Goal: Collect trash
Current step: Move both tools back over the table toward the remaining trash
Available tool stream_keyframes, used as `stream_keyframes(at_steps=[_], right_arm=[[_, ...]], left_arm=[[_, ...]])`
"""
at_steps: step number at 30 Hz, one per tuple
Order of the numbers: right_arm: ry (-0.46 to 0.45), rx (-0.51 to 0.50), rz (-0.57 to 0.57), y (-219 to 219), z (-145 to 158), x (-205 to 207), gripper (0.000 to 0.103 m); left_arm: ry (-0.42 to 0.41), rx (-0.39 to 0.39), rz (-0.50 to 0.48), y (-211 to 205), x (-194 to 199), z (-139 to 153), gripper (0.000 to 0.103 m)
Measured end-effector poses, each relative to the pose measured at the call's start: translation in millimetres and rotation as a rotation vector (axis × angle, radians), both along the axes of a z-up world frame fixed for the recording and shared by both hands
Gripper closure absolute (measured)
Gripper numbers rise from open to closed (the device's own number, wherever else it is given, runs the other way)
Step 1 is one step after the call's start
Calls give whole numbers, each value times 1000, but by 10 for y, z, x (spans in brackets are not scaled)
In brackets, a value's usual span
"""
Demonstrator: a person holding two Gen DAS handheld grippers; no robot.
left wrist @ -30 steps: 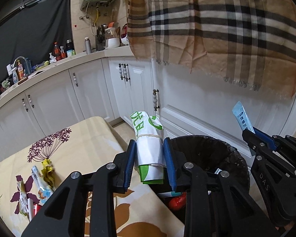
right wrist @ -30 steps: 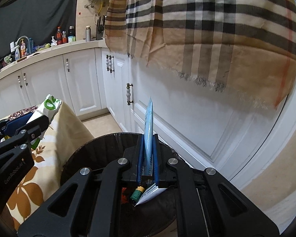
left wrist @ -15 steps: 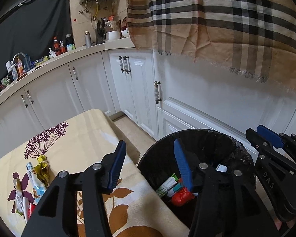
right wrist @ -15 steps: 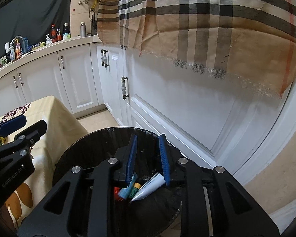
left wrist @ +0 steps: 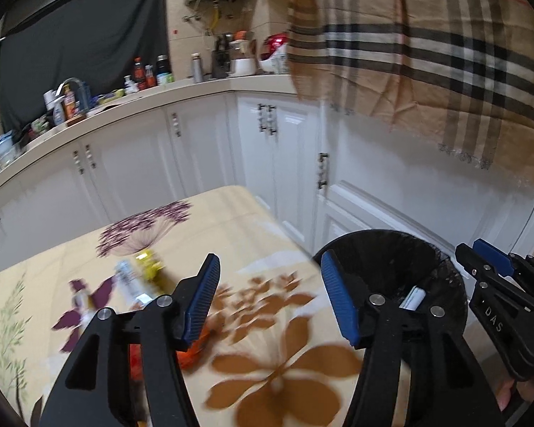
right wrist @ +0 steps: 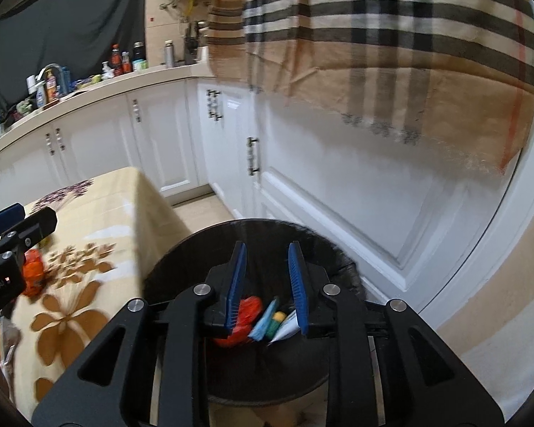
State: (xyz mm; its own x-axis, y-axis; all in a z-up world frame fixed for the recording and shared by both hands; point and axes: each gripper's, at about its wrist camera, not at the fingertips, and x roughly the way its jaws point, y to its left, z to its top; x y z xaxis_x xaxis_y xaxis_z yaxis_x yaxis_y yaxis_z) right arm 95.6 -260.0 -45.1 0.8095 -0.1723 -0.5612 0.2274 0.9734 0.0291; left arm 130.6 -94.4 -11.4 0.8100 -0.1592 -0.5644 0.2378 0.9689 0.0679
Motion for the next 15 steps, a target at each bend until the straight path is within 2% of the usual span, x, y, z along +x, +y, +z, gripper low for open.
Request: stream_keyframes(at_steps=[15], right_arm=[[25, 20, 236, 1096, 82, -316, 79]], left_arm=[[12, 20, 262, 1370, -756, -9, 45]])
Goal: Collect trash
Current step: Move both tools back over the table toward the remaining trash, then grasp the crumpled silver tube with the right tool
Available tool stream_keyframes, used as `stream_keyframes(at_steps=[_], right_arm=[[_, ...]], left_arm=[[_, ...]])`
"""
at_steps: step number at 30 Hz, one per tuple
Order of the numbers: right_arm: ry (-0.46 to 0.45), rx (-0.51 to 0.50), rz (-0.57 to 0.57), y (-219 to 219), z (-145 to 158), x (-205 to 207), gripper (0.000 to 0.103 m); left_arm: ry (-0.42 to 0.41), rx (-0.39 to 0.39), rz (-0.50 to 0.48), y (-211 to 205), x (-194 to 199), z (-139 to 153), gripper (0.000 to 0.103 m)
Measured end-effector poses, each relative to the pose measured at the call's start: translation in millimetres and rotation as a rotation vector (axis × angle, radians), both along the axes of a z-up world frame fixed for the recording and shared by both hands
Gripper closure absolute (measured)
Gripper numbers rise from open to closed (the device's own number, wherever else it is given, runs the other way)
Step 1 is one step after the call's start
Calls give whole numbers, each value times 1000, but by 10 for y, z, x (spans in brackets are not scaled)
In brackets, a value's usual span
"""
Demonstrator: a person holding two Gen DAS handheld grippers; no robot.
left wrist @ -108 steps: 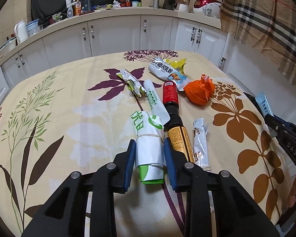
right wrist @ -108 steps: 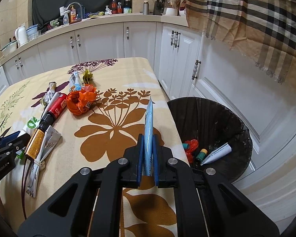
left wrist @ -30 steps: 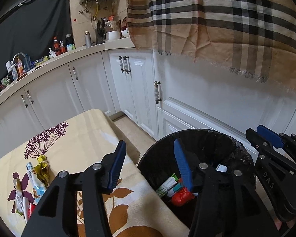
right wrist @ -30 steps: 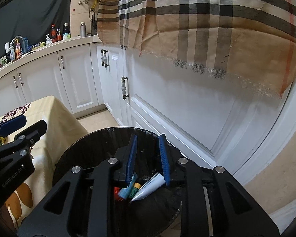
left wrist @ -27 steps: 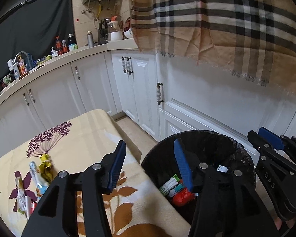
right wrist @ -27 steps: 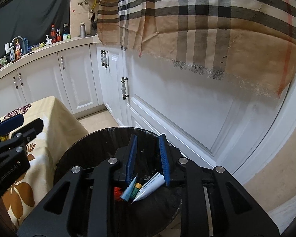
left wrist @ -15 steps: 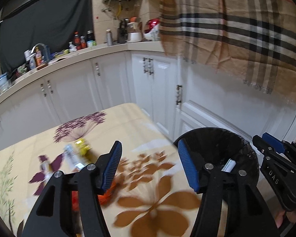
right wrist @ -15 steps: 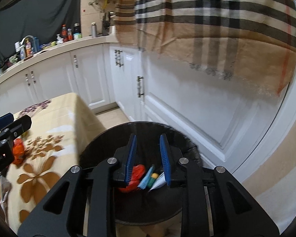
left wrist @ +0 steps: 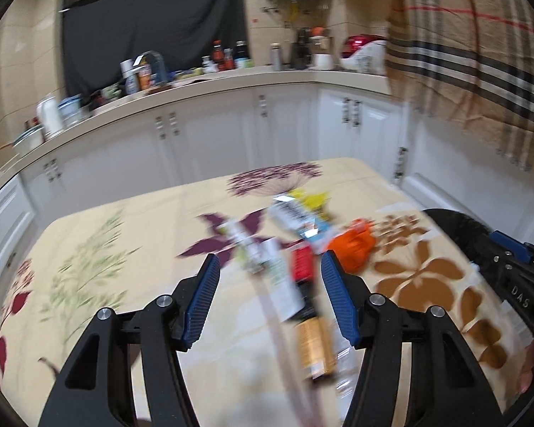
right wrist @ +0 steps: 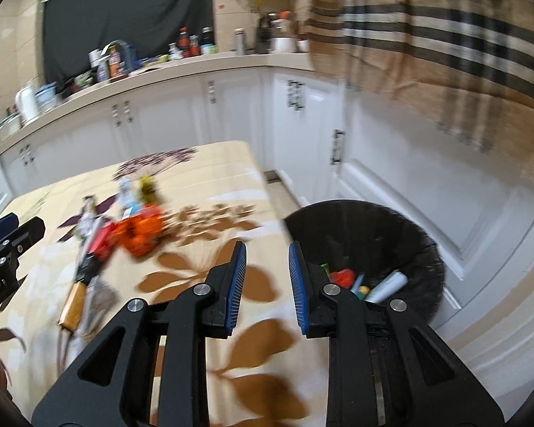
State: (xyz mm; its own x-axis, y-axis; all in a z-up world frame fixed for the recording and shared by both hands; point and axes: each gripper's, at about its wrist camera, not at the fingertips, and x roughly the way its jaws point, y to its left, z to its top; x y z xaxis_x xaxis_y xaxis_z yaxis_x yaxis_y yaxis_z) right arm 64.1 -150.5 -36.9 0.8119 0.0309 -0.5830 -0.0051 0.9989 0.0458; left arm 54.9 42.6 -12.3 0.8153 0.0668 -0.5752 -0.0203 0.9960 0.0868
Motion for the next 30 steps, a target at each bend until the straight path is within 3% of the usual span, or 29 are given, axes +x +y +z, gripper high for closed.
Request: stream_keyframes(at_steps=[14, 30], right_arm=[[71, -32, 190, 908, -128, -152, 79], [183, -93, 260, 1379, -327, -139, 79]], left_arm=[[25, -7, 183, 941, -453, -151, 45], [45, -49, 258, 1422, -623, -279, 45]])
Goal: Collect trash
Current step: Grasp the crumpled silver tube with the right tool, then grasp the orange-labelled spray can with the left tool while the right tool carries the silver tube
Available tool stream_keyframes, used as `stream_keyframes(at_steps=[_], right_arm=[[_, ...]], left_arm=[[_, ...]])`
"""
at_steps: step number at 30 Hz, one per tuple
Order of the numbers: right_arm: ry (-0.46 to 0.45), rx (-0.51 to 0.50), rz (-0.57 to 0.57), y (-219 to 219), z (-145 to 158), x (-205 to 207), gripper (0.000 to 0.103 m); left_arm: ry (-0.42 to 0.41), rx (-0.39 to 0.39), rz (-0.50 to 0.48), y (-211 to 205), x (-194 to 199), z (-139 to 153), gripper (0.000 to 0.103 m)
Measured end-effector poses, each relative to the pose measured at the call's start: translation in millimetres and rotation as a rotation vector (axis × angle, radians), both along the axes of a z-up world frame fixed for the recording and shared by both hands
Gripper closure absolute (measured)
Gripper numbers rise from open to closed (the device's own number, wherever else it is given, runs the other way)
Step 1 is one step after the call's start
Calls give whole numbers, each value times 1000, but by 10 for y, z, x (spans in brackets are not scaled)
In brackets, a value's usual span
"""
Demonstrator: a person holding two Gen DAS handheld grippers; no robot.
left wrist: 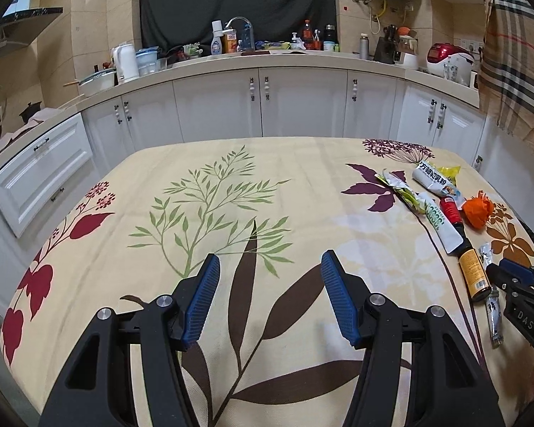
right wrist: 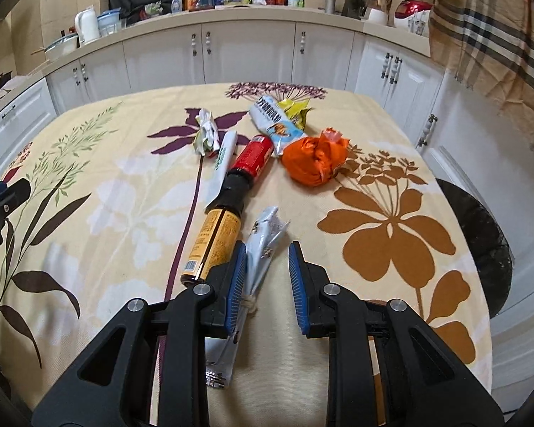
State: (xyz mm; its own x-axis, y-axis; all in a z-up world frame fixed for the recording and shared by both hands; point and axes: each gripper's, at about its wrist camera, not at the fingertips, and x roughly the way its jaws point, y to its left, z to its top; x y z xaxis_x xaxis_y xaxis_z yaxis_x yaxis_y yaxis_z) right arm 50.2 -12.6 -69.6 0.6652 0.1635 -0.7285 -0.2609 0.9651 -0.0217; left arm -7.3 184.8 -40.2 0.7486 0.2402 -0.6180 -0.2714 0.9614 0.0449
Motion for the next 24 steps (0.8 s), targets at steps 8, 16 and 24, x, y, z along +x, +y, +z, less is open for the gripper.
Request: stream_keyframes(at_steps=[8, 16, 24], right_arm=[[22, -28, 29, 55, -41, -21, 83], [-6, -22, 8, -94, 9, -30, 88], [-53, -7, -52, -427, 112, 12, 89]], left_arm=[[-4, -17, -16, -47, 8, -1, 45], [3, -36, -67, -270, 75, -10, 45], [15, -51, -155, -703, 208, -22, 45]])
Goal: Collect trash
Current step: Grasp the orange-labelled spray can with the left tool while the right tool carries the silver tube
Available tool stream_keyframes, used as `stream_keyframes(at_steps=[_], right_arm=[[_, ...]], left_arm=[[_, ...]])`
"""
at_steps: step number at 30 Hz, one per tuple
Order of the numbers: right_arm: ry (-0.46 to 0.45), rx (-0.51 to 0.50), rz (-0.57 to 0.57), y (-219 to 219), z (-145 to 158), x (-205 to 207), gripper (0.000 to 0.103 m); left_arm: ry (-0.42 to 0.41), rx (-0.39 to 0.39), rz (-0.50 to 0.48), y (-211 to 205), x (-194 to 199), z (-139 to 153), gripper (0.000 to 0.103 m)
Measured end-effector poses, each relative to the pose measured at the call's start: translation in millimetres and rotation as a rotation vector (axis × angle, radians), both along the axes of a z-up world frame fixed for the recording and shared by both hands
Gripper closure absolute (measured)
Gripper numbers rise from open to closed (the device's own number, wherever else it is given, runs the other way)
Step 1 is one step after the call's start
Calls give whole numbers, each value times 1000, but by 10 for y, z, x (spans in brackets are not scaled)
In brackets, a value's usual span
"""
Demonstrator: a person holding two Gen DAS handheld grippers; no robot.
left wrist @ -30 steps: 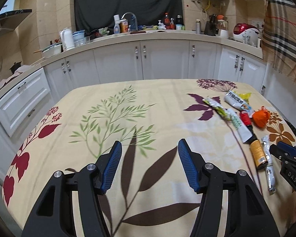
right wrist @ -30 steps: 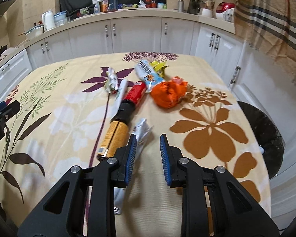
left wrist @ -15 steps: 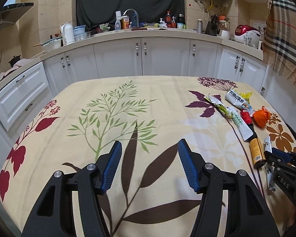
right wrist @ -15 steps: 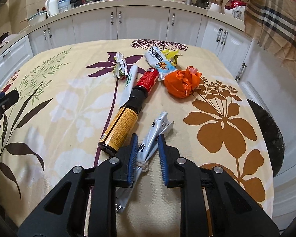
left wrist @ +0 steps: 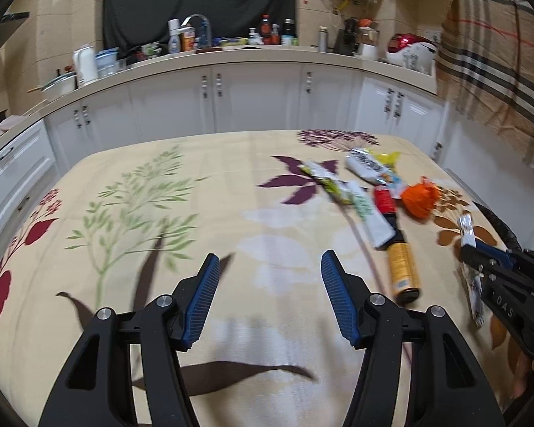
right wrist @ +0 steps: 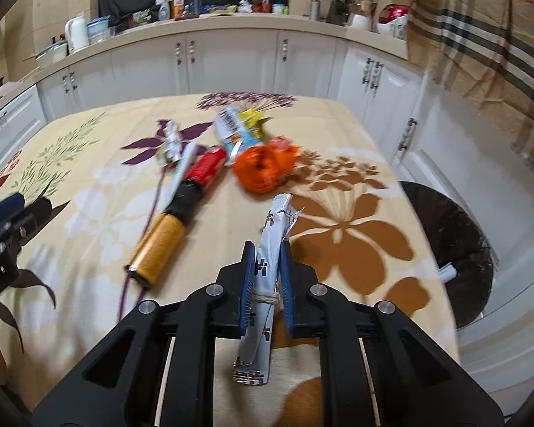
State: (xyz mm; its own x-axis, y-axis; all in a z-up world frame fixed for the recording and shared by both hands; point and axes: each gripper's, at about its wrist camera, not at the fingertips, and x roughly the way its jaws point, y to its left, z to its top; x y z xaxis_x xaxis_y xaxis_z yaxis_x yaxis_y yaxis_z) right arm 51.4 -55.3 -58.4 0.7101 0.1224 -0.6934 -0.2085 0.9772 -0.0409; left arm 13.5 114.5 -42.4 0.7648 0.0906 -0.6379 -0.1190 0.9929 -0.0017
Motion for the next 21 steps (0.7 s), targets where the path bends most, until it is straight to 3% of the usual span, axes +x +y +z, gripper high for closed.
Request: stream_keyframes(at_steps=[8, 21], right_arm=[[-16, 40, -60, -393, 9, 67, 90], [-26, 102, -123, -849, 5, 109, 90]], left_arm=[[20, -13, -81, -439, 148, -19, 45], [88, 33, -161, -904, 383, -188, 47]])
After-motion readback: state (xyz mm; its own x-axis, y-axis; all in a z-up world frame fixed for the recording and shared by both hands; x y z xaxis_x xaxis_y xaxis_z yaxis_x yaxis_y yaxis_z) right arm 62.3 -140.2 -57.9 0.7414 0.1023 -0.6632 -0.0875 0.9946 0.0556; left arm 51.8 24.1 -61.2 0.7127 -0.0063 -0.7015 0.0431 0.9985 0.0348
